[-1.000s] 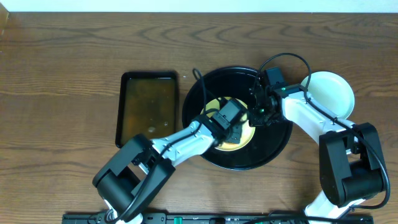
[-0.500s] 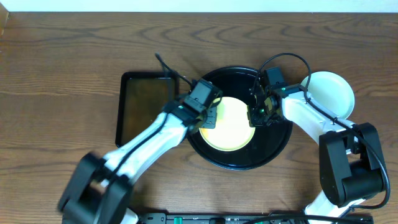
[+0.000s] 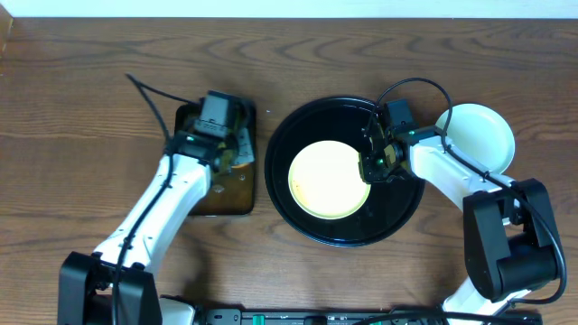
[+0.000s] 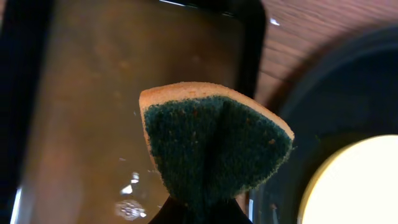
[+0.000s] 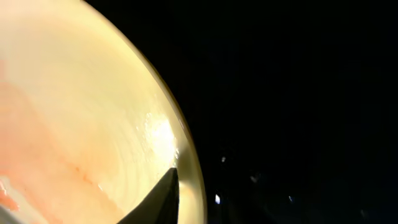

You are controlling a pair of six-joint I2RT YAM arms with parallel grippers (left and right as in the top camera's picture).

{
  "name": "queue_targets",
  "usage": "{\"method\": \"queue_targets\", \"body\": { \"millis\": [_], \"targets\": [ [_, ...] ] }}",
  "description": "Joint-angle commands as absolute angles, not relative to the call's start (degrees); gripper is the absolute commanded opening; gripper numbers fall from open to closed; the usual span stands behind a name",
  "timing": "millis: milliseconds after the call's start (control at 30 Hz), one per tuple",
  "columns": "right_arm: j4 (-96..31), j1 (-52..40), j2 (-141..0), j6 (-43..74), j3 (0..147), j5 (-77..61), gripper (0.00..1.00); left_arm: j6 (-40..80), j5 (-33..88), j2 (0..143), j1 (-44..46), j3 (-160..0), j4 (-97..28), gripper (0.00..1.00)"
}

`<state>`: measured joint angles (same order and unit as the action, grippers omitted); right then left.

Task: Clean dirty plates on tray and stack at the side
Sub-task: 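Move the sponge back over the water tray with the left gripper, then lift the yellow plate and stack it on the right plates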

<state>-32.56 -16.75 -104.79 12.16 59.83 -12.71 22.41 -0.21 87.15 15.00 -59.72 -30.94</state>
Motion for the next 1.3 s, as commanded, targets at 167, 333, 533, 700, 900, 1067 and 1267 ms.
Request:
{"method": "queue_targets", "body": {
  "millis": [167, 333, 533, 700, 900, 1067, 1267],
  "targets": [
    [-27.88, -17.69, -104.73, 12.47, 57.41, -18.28, 0.01, 21.67, -0.67, 87.24, 13.82, -59.79, -32.12, 0.08],
    [-24.34, -16.88, -104.51, 11.38, 57.43, -25.80, 0.01, 21.67, -0.67, 87.24, 13.82, -59.79, -32.53, 0.08],
    [-21.56, -14.46, -103.50, 10.31, 57.43, -25.76, 0.01, 21.67, -0.67, 87.24, 13.82, -59.79, -32.56, 0.11],
    [-21.76, -13.91, -98.96, 6.90, 57.45, -22.46, 0.01, 21.67, -0.67, 87.24, 13.82, -59.79, -32.56, 0.12],
    [-22.61, -13.96, -90.54, 3.88, 57.43, -10.15, 0.01, 21.67, -0.67, 87.24, 13.82, -59.79, -32.56, 0.12],
    [-25.78, -15.16, -83.94, -0.56, 57.45, 4.78, 0.01, 21.67, -0.69, 87.24, 13.82, -59.79, -32.51, 0.12],
    [-26.72, -22.15, -78.35, -7.49, 57.43, 16.99, 0.01, 21.67, -0.69, 87.24, 13.82, -59.79, -32.51, 0.12]
  ]
}}
